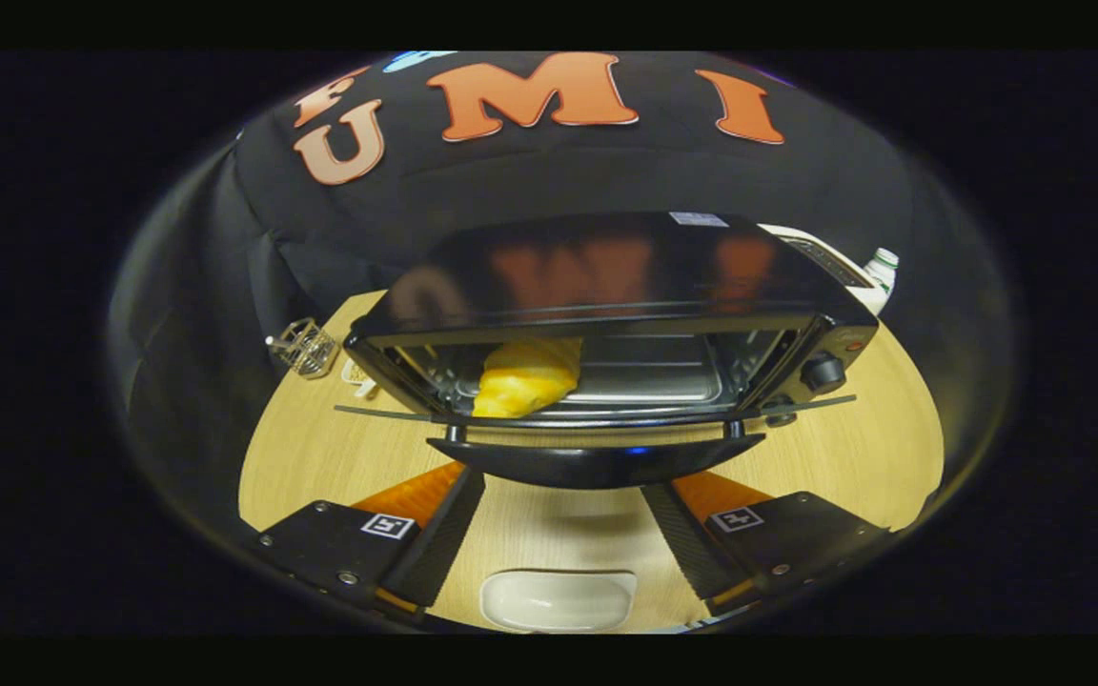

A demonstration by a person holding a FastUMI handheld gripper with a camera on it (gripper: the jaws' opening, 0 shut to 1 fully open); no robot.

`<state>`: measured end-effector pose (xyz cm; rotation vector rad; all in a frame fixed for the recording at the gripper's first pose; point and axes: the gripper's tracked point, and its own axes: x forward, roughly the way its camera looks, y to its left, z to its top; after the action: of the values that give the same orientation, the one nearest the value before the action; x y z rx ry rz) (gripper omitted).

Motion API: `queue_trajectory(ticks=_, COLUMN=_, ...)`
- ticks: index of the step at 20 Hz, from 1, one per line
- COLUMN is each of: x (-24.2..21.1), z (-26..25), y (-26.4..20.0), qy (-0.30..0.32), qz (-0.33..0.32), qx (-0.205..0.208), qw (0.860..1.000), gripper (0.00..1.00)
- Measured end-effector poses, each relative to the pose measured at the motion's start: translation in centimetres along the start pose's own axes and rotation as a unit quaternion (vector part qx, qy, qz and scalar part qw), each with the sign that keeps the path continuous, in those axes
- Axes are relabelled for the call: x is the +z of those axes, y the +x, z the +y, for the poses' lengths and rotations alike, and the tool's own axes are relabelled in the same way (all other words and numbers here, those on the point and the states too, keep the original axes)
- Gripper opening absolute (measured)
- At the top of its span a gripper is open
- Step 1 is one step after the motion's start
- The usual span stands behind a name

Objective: Open the toaster oven, put the food inside, and close the toaster oven door.

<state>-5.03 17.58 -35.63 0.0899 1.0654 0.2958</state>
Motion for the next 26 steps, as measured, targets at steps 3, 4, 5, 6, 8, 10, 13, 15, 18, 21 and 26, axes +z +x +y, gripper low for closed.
queue_trajectory(ticks=3, x=2.5, z=0.1, y=0.0, qy=0.004, qz=-0.018, qx=-0.009, qw=1.0, gripper=0.97)
queue_trajectory(ticks=4, x=3.4, z=0.0, y=0.3, qy=0.004, qz=-0.025, qx=-0.014, qw=1.0, gripper=0.96)
queue_trajectory(ticks=5, x=4.2, z=-0.1, y=0.6, qy=0.006, qz=-0.031, qx=-0.015, qw=0.999, gripper=0.97)
queue_trajectory(ticks=6, x=4.5, z=0.0, y=0.6, qy=0.008, qz=-0.034, qx=-0.016, qw=0.999, gripper=0.96)
queue_trajectory(ticks=8, x=4.1, z=0.1, y=0.7, qy=0.005, qz=-0.023, qx=-0.016, qw=1.0, gripper=0.97)
queue_trajectory(ticks=10, x=4.2, z=0.4, y=-0.3, qy=0.001, qz=-0.034, qx=-0.016, qw=0.999, gripper=0.97)
queue_trajectory(ticks=13, x=4.4, z=0.6, y=-2.7, qy=-0.016, qz=-0.06, qx=-0.016, qw=0.998, gripper=0.97)
queue_trajectory(ticks=15, x=4.5, z=0.7, y=-4.5, qy=-0.029, qz=-0.071, qx=-0.008, qw=0.997, gripper=0.96)
queue_trajectory(ticks=18, x=6.2, z=0.1, y=-7.6, qy=-0.044, qz=-0.109, qx=-0.012, qw=0.993, gripper=0.96)
queue_trajectory(ticks=21, x=9.0, z=-0.4, y=-11.3, qy=-0.061, qz=-0.162, qx=-0.023, qw=0.985, gripper=0.96)
queue_trajectory(ticks=26, x=12.8, z=-2.4, y=-16.7, qy=-0.089, qz=-0.266, qx=-0.06, qw=0.958, gripper=0.96)
